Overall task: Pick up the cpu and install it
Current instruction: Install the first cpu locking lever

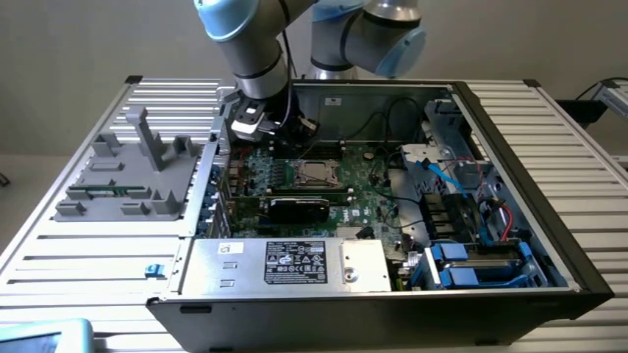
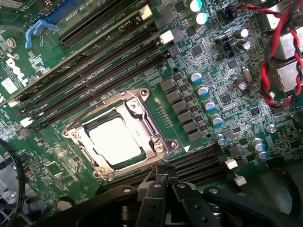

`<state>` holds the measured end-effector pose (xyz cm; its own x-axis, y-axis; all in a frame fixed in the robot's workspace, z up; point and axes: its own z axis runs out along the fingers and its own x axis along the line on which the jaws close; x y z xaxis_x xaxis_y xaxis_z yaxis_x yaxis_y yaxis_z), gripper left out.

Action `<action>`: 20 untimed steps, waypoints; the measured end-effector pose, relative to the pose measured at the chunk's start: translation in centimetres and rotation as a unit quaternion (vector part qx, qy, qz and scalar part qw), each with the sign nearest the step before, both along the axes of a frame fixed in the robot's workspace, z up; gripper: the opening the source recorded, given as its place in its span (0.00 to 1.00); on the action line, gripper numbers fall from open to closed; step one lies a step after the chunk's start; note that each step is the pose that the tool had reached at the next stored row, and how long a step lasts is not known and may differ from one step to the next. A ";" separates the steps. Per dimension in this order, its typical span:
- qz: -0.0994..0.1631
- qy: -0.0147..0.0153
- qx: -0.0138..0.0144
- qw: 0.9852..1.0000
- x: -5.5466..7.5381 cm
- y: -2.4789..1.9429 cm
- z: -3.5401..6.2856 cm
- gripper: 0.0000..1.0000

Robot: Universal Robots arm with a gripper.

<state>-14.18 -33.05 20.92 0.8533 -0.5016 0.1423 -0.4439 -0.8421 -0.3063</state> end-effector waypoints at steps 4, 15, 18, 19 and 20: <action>0.000 -0.017 0.000 1.000 -0.1 0.01 -0.05 0.11; 0.000 -0.018 0.004 1.000 -0.4 0.01 -0.46 0.11; -0.001 -0.020 0.007 1.000 -0.4 0.01 -0.59 0.11; -0.001 -0.021 0.008 1.000 -0.4 0.01 -0.63 0.11; -0.001 -0.022 0.009 1.000 -0.4 0.01 -0.68 0.11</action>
